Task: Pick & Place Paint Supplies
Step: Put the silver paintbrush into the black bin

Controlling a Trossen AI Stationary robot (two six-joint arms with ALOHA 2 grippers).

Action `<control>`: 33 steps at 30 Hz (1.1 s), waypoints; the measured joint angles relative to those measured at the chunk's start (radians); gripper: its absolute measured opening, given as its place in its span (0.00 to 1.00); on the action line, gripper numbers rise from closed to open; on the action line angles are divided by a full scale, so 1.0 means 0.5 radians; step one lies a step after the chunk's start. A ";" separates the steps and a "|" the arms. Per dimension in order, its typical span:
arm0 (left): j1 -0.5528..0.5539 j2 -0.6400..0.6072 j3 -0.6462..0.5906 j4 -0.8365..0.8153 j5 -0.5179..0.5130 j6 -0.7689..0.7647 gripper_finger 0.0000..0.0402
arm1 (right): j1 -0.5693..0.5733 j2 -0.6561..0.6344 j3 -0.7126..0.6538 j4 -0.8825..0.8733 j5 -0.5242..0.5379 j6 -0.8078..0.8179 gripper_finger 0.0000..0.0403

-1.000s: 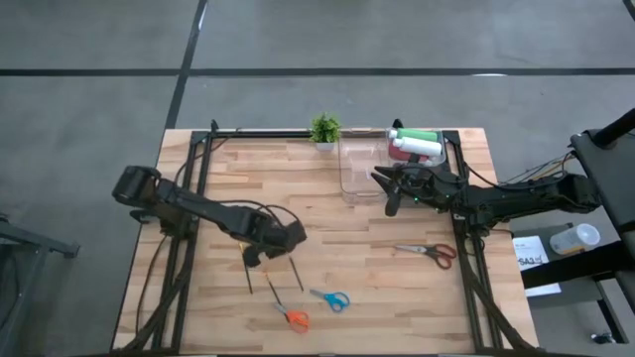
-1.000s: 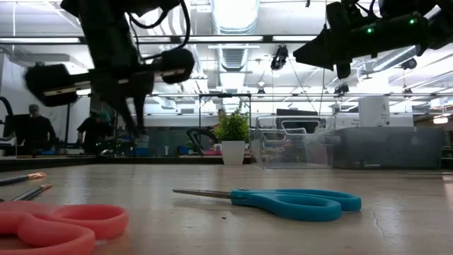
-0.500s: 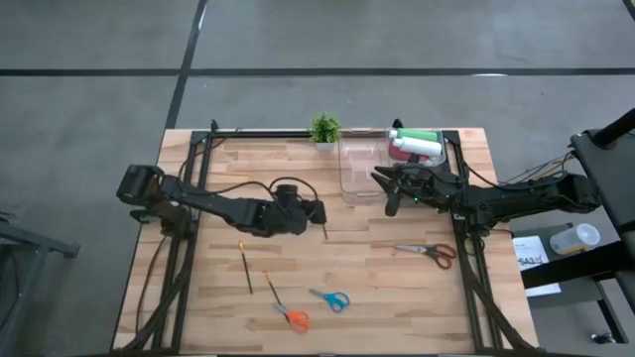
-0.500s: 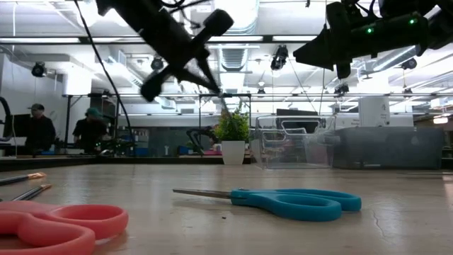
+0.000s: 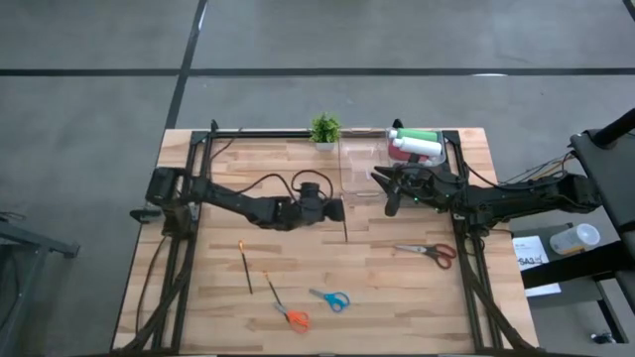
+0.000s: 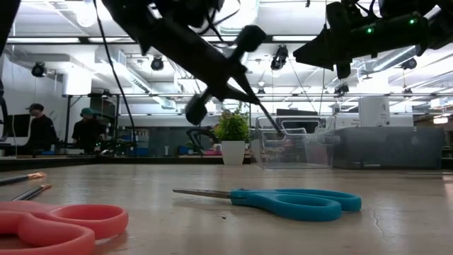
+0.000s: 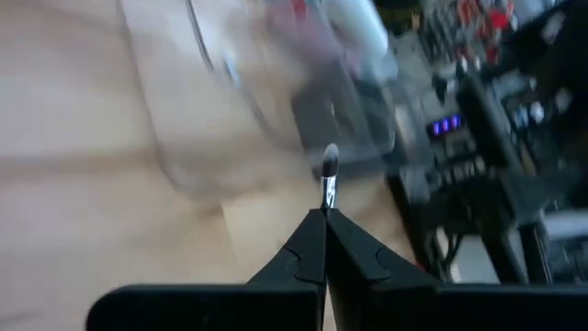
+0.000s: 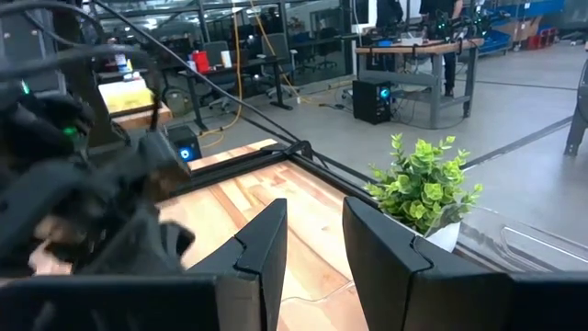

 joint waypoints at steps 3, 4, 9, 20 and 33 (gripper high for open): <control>-0.001 0.103 0.067 -0.002 0.211 0.029 0.01 | 0.000 0.000 0.000 0.000 0.000 0.000 0.27; -0.001 0.139 0.098 0.004 0.284 0.049 0.01 | 0.000 0.000 0.000 0.001 0.000 0.000 0.27; 0.020 0.327 0.271 -0.030 0.519 0.091 0.01 | 0.000 0.000 0.000 0.000 0.000 0.000 0.27; 0.106 0.633 0.731 -0.391 0.879 0.108 0.01 | 0.000 0.000 0.000 -0.009 0.000 0.000 0.27; 0.122 0.717 0.802 -0.536 0.911 0.139 0.01 | 0.000 0.002 0.000 -0.004 0.000 0.000 0.27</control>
